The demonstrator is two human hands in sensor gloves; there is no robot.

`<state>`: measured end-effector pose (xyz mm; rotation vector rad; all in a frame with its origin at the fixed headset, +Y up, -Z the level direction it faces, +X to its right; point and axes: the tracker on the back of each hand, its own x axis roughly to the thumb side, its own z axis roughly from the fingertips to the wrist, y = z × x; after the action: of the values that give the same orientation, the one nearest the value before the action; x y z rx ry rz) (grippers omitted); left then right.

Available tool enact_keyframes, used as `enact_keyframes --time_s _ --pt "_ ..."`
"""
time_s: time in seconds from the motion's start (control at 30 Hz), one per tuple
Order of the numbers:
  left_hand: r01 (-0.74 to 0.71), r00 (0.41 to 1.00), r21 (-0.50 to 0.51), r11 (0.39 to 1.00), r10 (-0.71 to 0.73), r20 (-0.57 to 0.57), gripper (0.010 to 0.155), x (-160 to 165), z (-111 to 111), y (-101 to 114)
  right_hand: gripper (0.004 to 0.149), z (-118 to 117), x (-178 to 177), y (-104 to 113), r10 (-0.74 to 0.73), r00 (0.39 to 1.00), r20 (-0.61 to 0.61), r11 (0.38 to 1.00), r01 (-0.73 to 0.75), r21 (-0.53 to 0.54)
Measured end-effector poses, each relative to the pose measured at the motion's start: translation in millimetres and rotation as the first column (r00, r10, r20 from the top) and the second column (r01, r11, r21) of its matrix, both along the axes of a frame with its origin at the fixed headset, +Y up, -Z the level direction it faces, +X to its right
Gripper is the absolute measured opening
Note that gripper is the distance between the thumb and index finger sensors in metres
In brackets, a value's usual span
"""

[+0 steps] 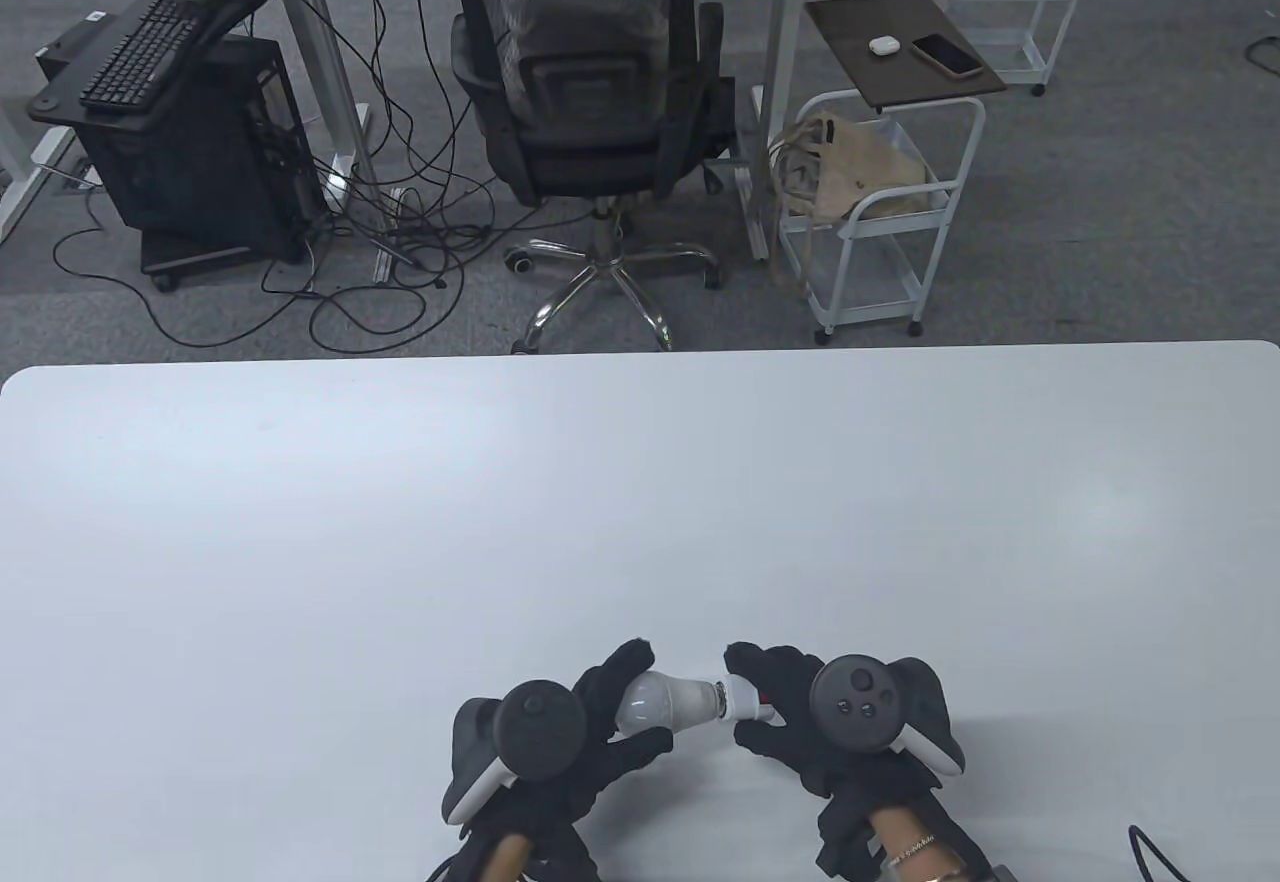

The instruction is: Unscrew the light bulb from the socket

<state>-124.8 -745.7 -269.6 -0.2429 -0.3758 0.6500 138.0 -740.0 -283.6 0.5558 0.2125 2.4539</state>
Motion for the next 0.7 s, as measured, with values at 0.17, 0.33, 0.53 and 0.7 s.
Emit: enact_keyframes --time_s 0.17,0.33,0.53,0.7 --pt "0.034 0.998 -0.033 0.999 -0.033 0.058 0.091 3.5 0.4 -2.3 0.067 0.0 0.7 0.8 -0.001 1.0 0.013 1.0 0.001 0.004" --pt "0.071 0.997 0.04 0.997 -0.072 0.033 0.083 5.3 1.5 0.5 0.067 -0.2 2.4 1.6 -0.008 1.0 0.016 1.0 0.008 0.002" --pt "0.022 0.999 0.023 0.999 -0.022 0.029 0.083 2.5 0.9 0.2 0.067 0.4 2.2 1.4 0.006 1.0 0.011 1.0 -0.007 0.012" --pt "-0.017 0.999 -0.021 1.0 0.017 0.033 0.086 1.8 0.9 -0.6 0.067 0.4 0.4 0.1 0.017 1.0 0.005 1.0 -0.017 0.005"
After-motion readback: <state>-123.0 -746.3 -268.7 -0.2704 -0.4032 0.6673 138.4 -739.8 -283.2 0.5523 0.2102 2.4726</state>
